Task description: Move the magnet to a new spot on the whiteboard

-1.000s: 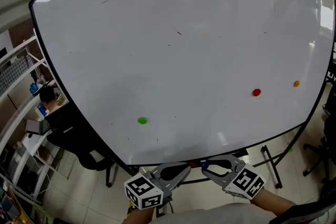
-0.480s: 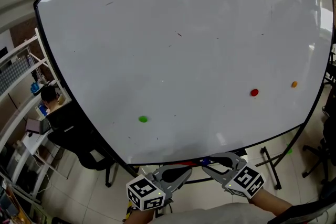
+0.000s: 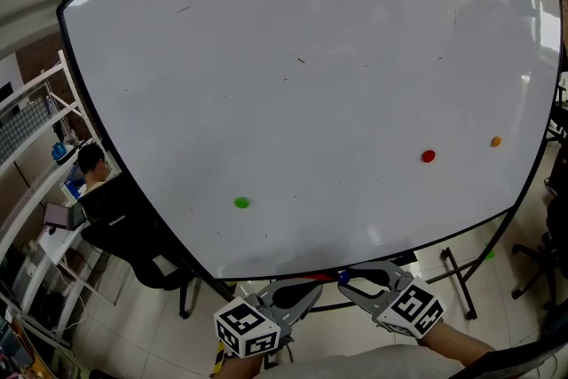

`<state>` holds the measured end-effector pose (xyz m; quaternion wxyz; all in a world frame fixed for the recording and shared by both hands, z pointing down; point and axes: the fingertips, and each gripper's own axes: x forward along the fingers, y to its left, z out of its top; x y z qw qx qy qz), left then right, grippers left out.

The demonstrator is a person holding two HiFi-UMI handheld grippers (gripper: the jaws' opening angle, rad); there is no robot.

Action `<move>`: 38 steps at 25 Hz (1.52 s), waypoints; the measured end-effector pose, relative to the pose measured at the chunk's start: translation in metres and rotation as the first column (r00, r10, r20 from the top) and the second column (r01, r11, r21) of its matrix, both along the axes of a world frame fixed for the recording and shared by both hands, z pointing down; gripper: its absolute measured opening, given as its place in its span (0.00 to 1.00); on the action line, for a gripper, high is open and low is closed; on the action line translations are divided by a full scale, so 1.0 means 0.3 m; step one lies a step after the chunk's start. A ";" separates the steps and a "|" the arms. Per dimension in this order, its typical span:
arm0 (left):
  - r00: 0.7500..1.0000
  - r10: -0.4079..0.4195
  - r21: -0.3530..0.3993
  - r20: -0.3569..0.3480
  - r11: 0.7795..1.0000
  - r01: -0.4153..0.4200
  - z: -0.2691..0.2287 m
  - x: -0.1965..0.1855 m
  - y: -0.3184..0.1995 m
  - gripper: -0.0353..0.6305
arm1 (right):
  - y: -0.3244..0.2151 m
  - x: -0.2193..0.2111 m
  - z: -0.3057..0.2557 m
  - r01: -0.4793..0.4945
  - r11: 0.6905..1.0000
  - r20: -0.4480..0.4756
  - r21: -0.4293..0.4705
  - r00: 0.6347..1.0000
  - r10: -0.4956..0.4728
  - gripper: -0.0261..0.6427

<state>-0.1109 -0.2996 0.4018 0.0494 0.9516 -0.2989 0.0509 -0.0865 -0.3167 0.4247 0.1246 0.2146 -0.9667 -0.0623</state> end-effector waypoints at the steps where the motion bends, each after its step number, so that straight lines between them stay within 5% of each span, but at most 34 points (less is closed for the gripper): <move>1: 1.000 -0.001 -0.001 0.000 1.000 0.001 0.000 0.000 -0.001 0.03 | 0.004 -0.003 -0.002 0.004 1.000 0.002 -0.002 1.000 -0.004 0.23; 19: 1.000 0.012 -0.007 -0.001 1.000 -0.012 0.007 0.013 -0.010 0.03 | -0.007 -0.008 -0.007 -0.005 1.000 0.000 0.016 1.000 0.005 0.23; 27: 0.999 0.032 -0.015 0.004 0.999 -0.032 0.016 0.029 -0.013 0.03 | -0.099 0.012 -0.136 -0.053 0.986 -0.009 0.160 0.998 0.055 0.23; 38: 0.999 0.040 -0.041 -0.011 0.998 -0.040 0.029 0.011 -0.026 0.03 | -0.215 -0.006 -0.356 -0.107 0.915 0.005 0.389 0.993 0.114 0.23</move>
